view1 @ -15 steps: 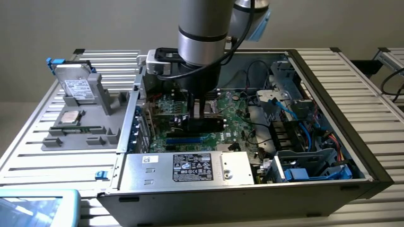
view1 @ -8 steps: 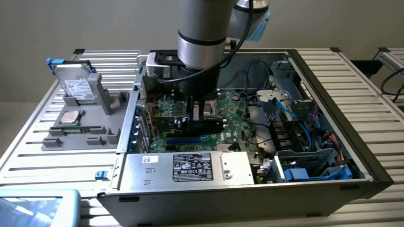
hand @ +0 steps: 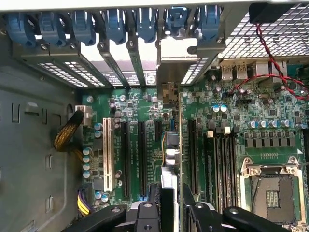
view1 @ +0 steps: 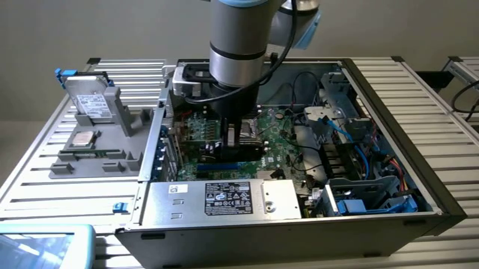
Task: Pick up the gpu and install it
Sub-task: 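Insert the gpu into the slot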
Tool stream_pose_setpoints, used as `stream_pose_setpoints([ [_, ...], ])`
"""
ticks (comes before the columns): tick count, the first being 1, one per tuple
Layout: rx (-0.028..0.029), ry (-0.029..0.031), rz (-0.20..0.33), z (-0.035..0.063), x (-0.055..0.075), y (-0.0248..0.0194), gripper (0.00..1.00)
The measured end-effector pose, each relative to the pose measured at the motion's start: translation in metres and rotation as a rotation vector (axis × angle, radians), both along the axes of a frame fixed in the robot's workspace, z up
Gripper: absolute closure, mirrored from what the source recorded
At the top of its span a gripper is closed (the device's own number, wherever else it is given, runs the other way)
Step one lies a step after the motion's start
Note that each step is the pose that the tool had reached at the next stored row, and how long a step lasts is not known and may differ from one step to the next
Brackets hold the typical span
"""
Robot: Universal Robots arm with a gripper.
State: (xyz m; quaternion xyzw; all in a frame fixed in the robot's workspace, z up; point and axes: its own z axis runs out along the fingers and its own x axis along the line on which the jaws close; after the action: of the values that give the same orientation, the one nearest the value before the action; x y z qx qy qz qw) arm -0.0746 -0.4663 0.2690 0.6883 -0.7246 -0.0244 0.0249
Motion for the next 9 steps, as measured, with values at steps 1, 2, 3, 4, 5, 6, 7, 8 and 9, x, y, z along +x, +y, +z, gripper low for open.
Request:
stream_pose_setpoints([
  [1,-0.0001,0.0002,0.0,-0.0004,-0.001,0.0,0.72],
  [2,-0.0001,0.0002,0.0,-0.0007,-0.0022,0.0,0.72],
  [3,0.0,0.0003,0.0,-0.001,-0.0032,0.0,0.72],
  [4,0.0,0.0008,0.0,-0.0011,-0.0043,0.0,0.72],
  [5,0.0001,0.0011,0.0,-0.0014,-0.0051,0.0,0.72],
  [6,0.0001,0.0013,0.0,-0.002,-0.0057,0.0001,0.72],
  [7,0.0001,0.0016,0.0,-0.0028,-0.0062,0.0,0.72],
  [8,0.0001,0.0019,0.0,-0.0037,-0.0068,0.0,0.72],
  [9,0.0001,0.0023,0.0,-0.0045,-0.0073,0.0001,0.72],
])
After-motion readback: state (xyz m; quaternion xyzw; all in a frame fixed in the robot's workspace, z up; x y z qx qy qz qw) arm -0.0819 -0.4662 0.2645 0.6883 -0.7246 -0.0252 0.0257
